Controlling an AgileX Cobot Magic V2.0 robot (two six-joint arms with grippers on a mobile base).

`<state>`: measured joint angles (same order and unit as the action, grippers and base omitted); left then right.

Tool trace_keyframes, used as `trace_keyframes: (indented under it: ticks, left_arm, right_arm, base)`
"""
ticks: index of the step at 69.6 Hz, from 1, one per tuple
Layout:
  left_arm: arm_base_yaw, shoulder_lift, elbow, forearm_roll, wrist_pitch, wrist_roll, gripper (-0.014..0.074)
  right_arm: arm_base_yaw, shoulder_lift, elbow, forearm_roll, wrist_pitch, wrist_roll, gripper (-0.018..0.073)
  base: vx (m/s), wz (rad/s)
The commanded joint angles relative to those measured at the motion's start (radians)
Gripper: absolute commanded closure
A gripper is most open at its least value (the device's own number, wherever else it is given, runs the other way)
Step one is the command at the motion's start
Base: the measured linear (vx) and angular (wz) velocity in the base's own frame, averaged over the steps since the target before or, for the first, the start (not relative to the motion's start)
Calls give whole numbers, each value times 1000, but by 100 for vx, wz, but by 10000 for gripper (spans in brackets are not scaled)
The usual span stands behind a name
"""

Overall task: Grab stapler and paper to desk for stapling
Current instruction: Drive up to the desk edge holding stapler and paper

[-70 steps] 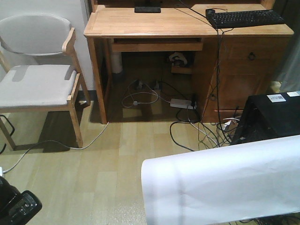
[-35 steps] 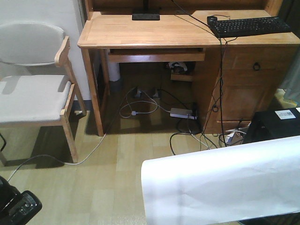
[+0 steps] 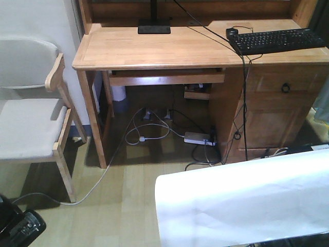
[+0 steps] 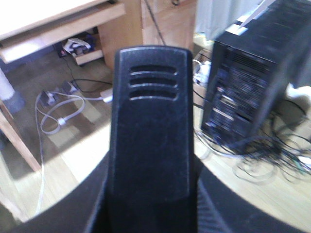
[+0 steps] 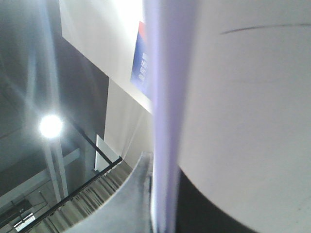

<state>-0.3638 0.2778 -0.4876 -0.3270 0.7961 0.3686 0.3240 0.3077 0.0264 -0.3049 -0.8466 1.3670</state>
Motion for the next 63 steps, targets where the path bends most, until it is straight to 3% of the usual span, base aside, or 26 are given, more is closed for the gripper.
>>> trace_keyframes:
  ticks: [1, 63]
  left_arm:
    - [-3, 6, -32, -32, -104, -3, 603]
    - [-3, 6, -32, -32, -104, -3, 603]
  right_arm:
    - [-1, 7, 4, 4, -58, -12, 565]
    - [-1, 7, 4, 4, -58, -12, 565]
  base:
    - [30, 1]
    - [29, 2]
